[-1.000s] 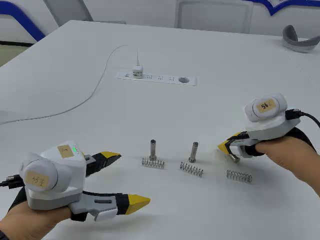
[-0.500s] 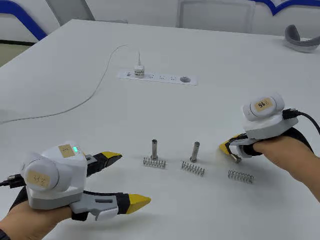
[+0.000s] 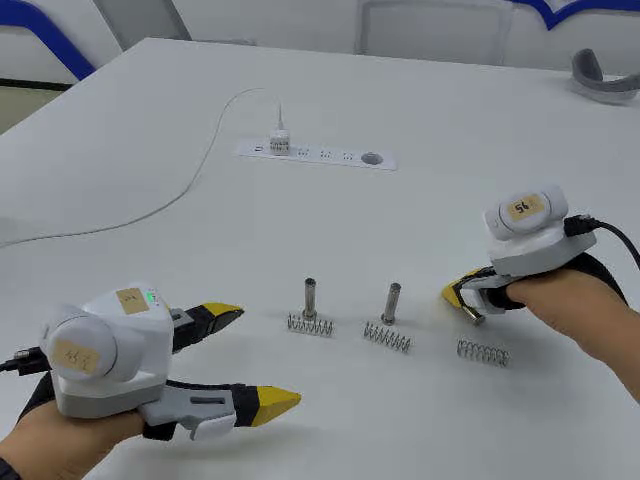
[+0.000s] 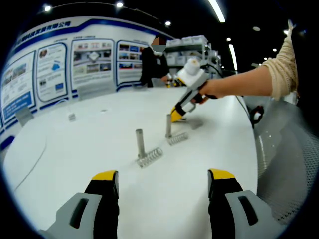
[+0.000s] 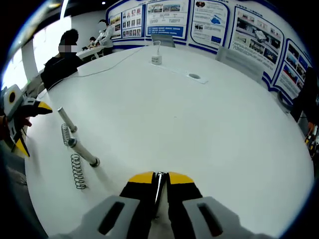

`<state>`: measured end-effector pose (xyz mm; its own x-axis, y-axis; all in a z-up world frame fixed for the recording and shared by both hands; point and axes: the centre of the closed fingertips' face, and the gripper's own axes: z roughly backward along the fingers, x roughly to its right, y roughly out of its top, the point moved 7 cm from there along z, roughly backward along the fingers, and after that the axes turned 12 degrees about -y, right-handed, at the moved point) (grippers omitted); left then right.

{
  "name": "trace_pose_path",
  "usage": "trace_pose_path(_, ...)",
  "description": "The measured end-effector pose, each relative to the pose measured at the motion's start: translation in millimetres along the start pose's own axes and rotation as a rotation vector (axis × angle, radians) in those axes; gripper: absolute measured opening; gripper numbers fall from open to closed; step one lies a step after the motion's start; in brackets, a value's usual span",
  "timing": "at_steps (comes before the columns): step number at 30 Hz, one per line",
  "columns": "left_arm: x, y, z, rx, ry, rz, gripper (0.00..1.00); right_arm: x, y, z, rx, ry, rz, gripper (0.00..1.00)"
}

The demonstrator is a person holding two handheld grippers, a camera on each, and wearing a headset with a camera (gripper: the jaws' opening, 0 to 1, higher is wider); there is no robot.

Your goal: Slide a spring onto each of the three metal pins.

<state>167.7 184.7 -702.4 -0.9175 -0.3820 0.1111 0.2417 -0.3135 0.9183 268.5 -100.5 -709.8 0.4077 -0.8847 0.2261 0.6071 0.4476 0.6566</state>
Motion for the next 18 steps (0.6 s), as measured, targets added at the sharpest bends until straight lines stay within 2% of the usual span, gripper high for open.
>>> trace_pose_path(5,-0.6,0.6,0.7,0.003,0.003,0.002,0.73,1.3,-1.0,-0.4,-0.01,0.0,-0.004,0.09)
trace_pose_path(11,-0.2,0.5,1.1,0.001,0.002,0.003,0.73,2.2,-2.4,-0.5,-0.036,0.011,-0.064,0.09)
trace_pose_path(18,1.1,2.2,-0.9,0.008,-0.001,0.006,0.72,1.9,-2.0,-0.3,-0.044,0.011,-0.072,0.09)
